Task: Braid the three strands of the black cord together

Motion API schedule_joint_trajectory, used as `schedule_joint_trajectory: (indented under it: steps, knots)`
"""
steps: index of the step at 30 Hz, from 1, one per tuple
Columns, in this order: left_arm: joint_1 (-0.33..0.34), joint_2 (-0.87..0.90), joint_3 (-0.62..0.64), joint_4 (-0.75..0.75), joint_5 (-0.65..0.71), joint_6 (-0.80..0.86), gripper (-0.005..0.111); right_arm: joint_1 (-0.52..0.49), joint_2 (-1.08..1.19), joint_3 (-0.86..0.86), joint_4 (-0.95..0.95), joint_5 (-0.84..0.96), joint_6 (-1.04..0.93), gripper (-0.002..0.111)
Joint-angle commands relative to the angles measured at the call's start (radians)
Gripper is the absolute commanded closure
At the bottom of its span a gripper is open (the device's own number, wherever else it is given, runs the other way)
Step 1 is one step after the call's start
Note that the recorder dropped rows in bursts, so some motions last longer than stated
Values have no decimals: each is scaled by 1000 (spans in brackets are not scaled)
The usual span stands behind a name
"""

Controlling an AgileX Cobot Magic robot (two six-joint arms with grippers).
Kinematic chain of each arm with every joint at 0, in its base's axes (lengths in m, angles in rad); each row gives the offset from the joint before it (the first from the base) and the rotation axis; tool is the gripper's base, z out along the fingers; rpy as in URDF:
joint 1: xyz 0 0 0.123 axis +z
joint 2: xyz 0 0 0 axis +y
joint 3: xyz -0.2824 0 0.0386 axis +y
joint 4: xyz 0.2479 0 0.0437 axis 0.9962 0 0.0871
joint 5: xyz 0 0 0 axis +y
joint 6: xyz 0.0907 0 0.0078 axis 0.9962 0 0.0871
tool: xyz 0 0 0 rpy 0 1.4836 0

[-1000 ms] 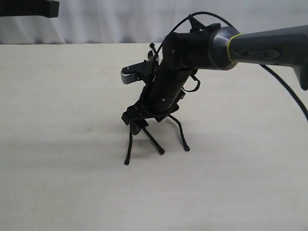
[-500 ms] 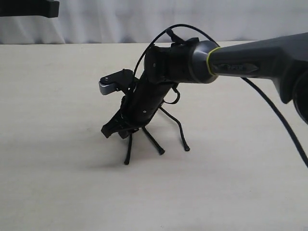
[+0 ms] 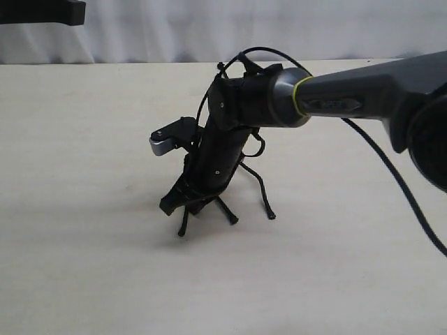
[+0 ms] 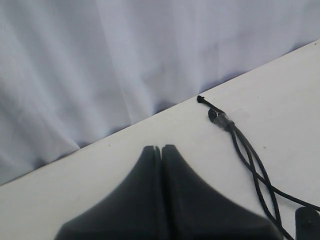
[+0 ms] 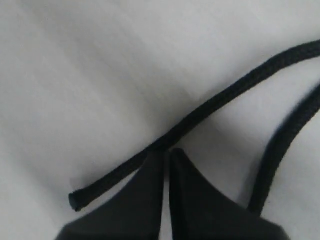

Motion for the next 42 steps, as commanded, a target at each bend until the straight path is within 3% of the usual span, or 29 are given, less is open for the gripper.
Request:
schedule_joint_trajectory:
  steps: [1, 10, 16, 22, 29, 37, 42]
  knots:
    - [1, -3, 4, -7, -7, -9, 107, 36, 14, 1, 16, -109, -10, 104]
    - [1, -3, 4, -7, -7, -9, 107, 80, 69, -146, 31, -208, -3, 104]
    - [1, -3, 4, -7, -7, -9, 107, 47, 37, -260, -13, -20, 55, 104]
    - [1, -3, 4, -7, -7, -9, 107, 15, -42, -282, -205, 148, 173, 104]
    - [1, -3, 4, -7, -7, -9, 107, 11, 1, -282, -199, 254, 182, 104]
    - [1, -3, 4, -7, -7, -9, 107, 32, 126, -285, -153, 160, 162, 104]
    - [1, -3, 4, -7, -7, -9, 107, 32, 162, -291, -152, -21, 162, 104]
